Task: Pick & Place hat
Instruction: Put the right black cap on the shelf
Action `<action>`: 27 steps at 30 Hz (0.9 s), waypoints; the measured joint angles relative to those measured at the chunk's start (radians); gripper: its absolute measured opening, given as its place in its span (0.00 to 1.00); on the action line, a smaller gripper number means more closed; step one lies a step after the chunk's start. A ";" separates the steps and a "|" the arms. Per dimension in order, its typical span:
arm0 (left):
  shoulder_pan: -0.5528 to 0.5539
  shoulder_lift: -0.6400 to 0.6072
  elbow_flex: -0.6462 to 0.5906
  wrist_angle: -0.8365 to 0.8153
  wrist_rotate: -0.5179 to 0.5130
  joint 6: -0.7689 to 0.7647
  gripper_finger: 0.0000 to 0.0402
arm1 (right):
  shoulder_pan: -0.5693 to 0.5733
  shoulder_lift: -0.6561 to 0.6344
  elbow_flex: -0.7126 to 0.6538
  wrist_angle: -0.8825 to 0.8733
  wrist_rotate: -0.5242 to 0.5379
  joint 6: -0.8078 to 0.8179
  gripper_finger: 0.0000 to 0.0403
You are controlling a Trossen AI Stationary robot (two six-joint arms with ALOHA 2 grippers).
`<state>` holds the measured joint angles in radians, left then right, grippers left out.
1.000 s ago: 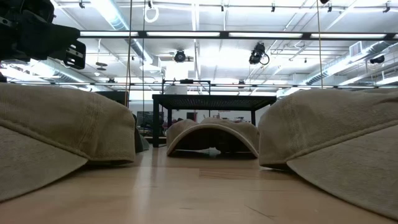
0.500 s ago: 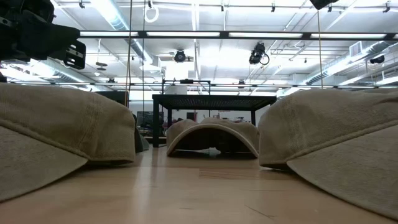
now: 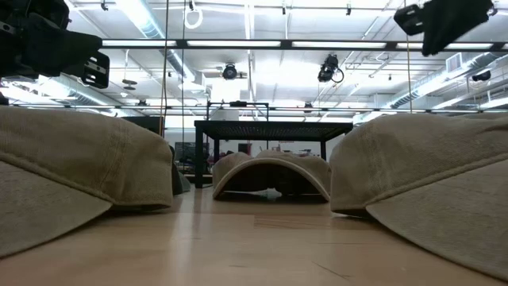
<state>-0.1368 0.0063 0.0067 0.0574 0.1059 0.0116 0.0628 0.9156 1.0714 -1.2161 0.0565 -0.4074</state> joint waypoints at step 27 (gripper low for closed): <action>0.000 0.000 0.000 0.000 0.000 0.000 0.01 | 0.000 0.108 -0.087 -0.034 -0.072 -0.840 0.45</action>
<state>-0.1371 0.0059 0.0071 0.0574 0.1059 0.0116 0.0631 1.0234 0.9848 -1.2504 -0.0157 -1.2470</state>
